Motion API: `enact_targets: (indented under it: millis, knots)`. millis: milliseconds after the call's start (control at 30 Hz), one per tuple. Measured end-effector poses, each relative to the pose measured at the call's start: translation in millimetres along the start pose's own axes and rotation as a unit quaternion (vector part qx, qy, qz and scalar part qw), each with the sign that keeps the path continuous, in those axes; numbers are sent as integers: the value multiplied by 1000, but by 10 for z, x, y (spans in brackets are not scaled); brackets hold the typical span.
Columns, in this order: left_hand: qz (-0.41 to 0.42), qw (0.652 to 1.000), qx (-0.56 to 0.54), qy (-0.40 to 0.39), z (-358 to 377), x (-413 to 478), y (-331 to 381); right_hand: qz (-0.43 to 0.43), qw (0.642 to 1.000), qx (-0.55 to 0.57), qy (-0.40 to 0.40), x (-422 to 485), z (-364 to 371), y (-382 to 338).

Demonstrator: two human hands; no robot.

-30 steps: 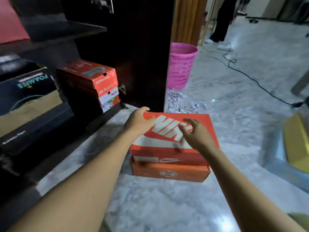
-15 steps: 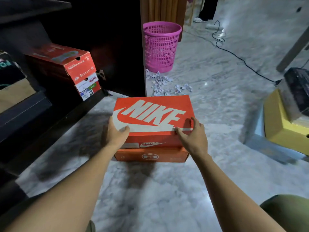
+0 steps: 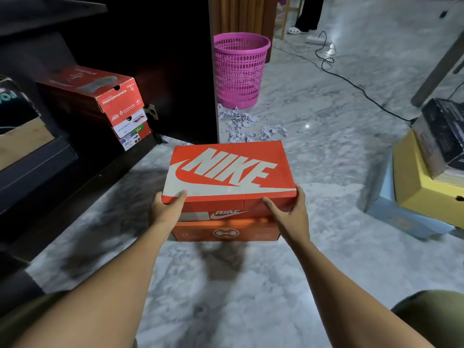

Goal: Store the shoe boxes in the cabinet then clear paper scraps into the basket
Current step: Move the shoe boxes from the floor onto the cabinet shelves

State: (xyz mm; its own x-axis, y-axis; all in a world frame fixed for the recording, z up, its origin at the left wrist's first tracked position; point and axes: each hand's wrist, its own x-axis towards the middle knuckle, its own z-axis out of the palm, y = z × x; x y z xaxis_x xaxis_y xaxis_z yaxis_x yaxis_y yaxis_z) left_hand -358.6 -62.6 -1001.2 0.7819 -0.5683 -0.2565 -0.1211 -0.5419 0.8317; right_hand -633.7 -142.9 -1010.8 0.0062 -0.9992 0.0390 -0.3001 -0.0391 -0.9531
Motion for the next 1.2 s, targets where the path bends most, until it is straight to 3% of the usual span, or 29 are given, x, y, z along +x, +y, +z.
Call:
enact_targets:
  millis: [200, 367, 867, 1200]
  knots:
    - [15, 999, -27, 8, -156, -26, 116, -32, 999, 20, 14, 94, 48, -192]
    - [57, 993, -70, 72, -366, -149, 370, -73, 996, 48, 11, 133, 133, -501]
    - [151, 952, -183, 196, -1678, -264, 1409, -193, 970, 128, -70, 440, 681, -1914]
    - [207, 883, -259, 332, -2659, -16, 2074, -261, 943, 167, -119, 583, 1348, -3386]
